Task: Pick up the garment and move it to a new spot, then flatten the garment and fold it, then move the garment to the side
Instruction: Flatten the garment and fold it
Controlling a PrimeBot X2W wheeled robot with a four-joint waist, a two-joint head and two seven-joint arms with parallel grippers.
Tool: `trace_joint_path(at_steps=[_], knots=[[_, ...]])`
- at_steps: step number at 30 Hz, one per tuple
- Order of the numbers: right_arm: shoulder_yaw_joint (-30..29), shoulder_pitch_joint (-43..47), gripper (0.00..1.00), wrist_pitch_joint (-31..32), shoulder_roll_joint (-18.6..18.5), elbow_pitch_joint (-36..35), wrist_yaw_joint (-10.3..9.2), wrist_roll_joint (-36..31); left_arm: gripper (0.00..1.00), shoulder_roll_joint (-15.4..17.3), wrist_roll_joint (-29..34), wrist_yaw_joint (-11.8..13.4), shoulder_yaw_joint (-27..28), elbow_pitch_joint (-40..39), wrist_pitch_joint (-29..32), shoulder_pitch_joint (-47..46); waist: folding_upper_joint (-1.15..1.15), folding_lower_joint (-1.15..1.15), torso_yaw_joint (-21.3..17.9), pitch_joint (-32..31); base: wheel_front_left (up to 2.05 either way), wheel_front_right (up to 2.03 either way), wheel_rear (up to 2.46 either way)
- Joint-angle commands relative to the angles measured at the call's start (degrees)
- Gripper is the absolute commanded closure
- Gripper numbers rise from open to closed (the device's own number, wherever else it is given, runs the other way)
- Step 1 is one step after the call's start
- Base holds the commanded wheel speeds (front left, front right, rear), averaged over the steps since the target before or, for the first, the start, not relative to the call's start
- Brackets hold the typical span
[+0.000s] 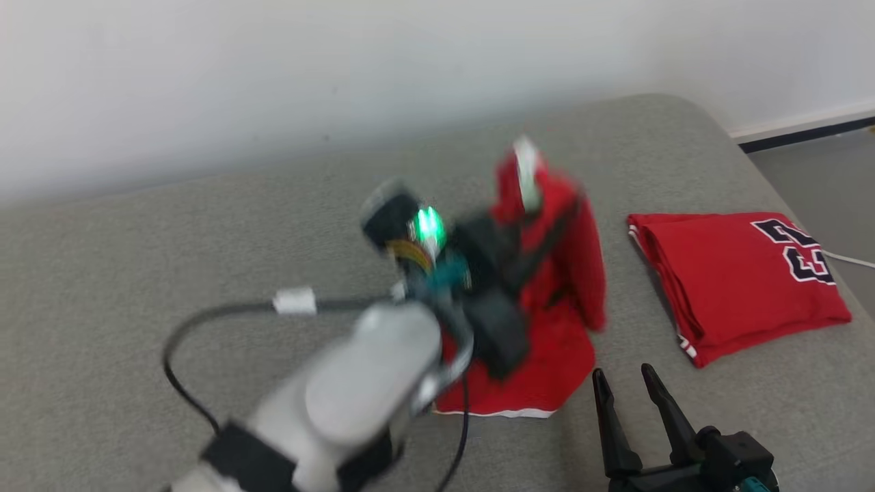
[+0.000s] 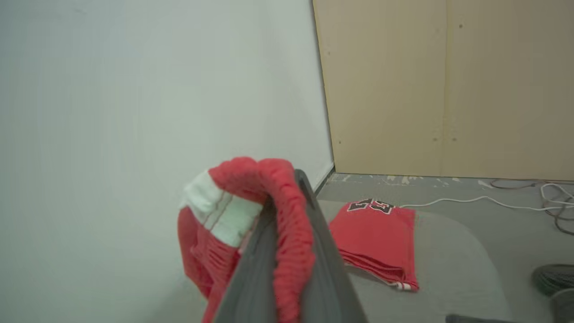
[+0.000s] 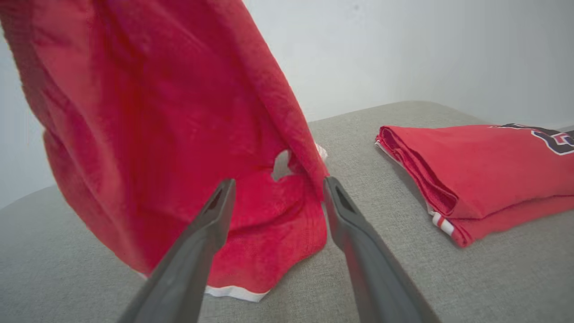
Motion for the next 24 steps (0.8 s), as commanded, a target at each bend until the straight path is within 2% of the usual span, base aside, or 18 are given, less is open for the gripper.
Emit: trace_joint_path(at_steps=[1,5,9,12,16,17,18,19,24], knots=[[-0.24,0.7,0.0,-0.02,0.12,-0.17,-0.12,0.38,1.0,2.12,-1.07,-0.09,-2.32,-0.81,1.25,3.95,0.0,0.0,2.1,0.71,0.0,0.0,0.0],[-0.92,0.99,0.0,-0.01,0.13,-0.5,-0.12,-0.33,1.0,9.11,-3.17,-0.07,-9.46,-5.1,6.0,13.38,0.0,0.0,5.41,1.43,0.0,0.0,0.0],[-1.26,0.63,0.0,0.0,0.1,-0.85,-0.12,-0.7,1.0,15.48,-3.14,0.86,-12.62,-10.11,9.67,19.81,0.0,0.0,8.55,1.99,0.0,0.0,0.0],[-0.96,0.14,0.0,-0.01,0.13,-0.81,-0.12,-0.63,1.0,17.91,-2.27,1.74,-14.77,-13.53,11.95,22.88,0.0,0.0,10.56,2.27,0.0,0.0,0.0],[-0.57,-0.35,0.0,-0.01,0.13,-0.58,-0.12,-0.46,1.0,18.7,-0.47,3.15,-15.94,-15.57,12.86,24.32,0.0,0.0,11.55,2.27,0.0,0.0,0.0],[-0.46,-0.4,0.0,-0.01,0.11,-0.5,-0.12,-0.41,0.82,18.49,-0.16,3.55,-16.28,-15.98,12.93,24.99,0.0,0.0,11.69,2.21,0.0,0.0,0.0],[-0.42,-0.43,0.0,-0.01,0.11,-0.41,-0.12,-0.37,0.51,18.2,0.25,3.7,-16.66,-16.24,13.08,25.67,0.0,0.0,11.74,2.14,0.0,0.0,0.0],[-0.32,-0.48,0.0,-0.01,0.12,-0.35,-0.12,-0.36,0.0,17.87,-0.22,3.79,-16.77,-16.46,13.03,26.34,0.0,0.0,11.73,2.07,0.0,0.0,0.0],[-0.69,-0.34,0.0,-0.01,0.1,-0.22,-0.12,-0.82,0.0,16.93,-5.79,5.27,-13.92,-18.3,12.44,29.72,0.0,0.0,10.75,1.3,0.0,0.0,0.0]])
